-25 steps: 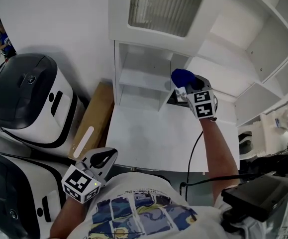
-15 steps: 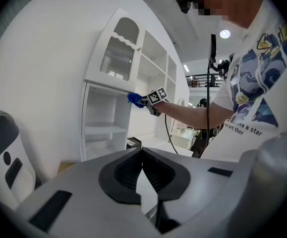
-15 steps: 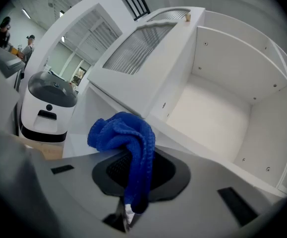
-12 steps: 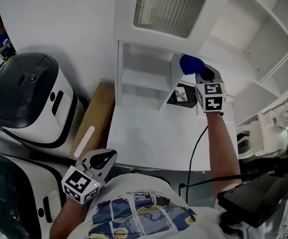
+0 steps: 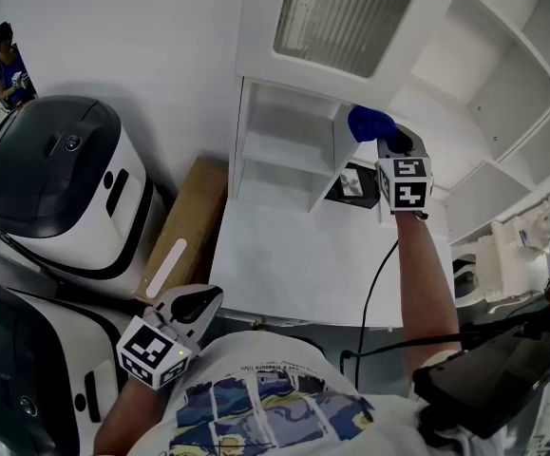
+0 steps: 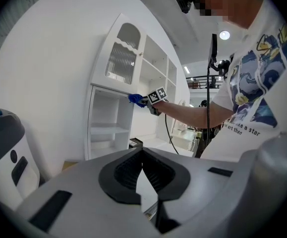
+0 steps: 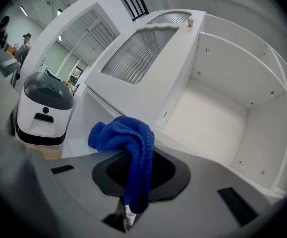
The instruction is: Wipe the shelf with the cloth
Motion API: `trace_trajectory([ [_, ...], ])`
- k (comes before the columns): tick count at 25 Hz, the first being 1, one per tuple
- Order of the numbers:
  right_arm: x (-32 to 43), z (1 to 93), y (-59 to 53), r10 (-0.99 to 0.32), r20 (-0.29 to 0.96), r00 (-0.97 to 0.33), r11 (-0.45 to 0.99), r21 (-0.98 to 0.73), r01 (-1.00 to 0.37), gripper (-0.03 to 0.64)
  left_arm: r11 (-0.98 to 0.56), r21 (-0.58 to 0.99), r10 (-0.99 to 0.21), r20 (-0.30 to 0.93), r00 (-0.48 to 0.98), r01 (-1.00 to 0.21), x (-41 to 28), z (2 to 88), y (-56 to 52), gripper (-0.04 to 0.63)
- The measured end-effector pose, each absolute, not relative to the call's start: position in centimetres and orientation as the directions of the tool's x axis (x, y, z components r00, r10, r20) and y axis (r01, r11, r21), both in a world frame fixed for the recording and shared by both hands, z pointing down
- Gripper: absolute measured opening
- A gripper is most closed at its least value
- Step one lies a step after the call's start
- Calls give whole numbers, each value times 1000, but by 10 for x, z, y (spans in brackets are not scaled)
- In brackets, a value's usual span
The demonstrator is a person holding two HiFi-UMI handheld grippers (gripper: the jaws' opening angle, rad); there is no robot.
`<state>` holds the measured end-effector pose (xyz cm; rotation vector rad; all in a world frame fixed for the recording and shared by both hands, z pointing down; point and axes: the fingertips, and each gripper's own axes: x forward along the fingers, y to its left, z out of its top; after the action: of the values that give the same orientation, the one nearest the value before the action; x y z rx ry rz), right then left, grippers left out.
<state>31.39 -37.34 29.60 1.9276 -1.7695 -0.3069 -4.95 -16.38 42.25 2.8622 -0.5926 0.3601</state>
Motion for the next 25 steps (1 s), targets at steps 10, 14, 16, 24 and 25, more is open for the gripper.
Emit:
trace_trajectory([
  [10, 279, 297, -387, -981, 165, 102, -6, 503, -865, 69, -882, 156, -396, 263, 880, -444, -78, 425, -161, 14],
  [14, 259, 297, -400, -983, 164, 84, 12, 510, -860, 69, -874, 163, -410, 258, 875, -458, -89, 427, -161, 14],
  [16, 247, 299, -406, -983, 168, 74, 22, 506, -862, 69, -869, 165, -418, 256, 871, -466, -96, 427, -161, 14],
  [24, 200, 302, -433, -983, 182, 20, 72, 485, -871, 69, -842, 169, -462, 261, 847, -512, -128, 427, -160, 14],
  [25, 194, 302, -437, -983, 183, 12, 79, 483, -872, 69, -839, 169, -467, 262, 844, -517, -132, 427, -159, 14],
])
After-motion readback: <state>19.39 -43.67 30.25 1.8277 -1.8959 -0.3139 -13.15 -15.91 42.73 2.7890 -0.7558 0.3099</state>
